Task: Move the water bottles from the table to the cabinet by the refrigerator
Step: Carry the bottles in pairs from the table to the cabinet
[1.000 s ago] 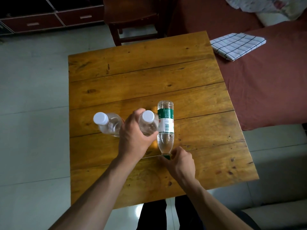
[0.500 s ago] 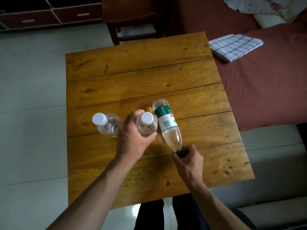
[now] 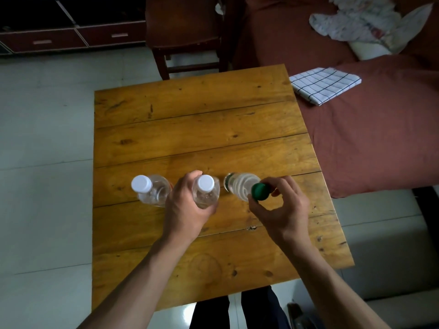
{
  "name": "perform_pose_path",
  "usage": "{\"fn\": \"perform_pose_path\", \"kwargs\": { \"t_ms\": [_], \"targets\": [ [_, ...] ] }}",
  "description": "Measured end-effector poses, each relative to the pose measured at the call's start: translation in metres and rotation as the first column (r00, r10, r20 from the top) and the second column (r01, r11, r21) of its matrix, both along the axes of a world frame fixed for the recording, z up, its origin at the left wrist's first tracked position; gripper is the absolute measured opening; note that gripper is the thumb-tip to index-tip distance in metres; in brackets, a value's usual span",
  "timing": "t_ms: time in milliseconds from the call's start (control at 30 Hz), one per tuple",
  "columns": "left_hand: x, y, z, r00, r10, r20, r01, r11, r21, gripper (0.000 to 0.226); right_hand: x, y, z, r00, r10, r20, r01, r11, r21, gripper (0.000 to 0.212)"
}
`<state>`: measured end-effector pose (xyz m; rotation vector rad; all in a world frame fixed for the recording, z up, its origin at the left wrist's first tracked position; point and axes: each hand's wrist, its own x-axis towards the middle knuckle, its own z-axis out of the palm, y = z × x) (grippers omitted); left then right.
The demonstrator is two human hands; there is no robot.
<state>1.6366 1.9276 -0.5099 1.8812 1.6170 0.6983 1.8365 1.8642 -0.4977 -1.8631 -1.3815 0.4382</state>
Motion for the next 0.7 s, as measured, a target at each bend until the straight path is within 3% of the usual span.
{"fn": "perform_pose_path", "kwargs": {
  "t_ms": [200,500,700],
  "targets": [
    [0.000,0.000,-0.001,1.000,0.016,0.023,-0.016,1.000,0.006,0.071,-0.001,0.015,0.002,1.000,0.014,0.000,-0.014,1.000,0.025,0.039],
    [0.001,0.003,-0.004,1.000,0.008,0.013,-0.008,1.000,0.009,0.076,-0.003,0.045,0.003,0.991,0.041,-0.128,-0.047,0.998,-0.044,0.041],
    [-0.003,-0.004,-0.015,0.999,0.040,0.021,-0.040,0.999,-0.013,0.083,-0.005,0.039,-0.017,0.988,0.060,-0.140,-0.078,0.988,-0.131,0.073]
  ]
}}
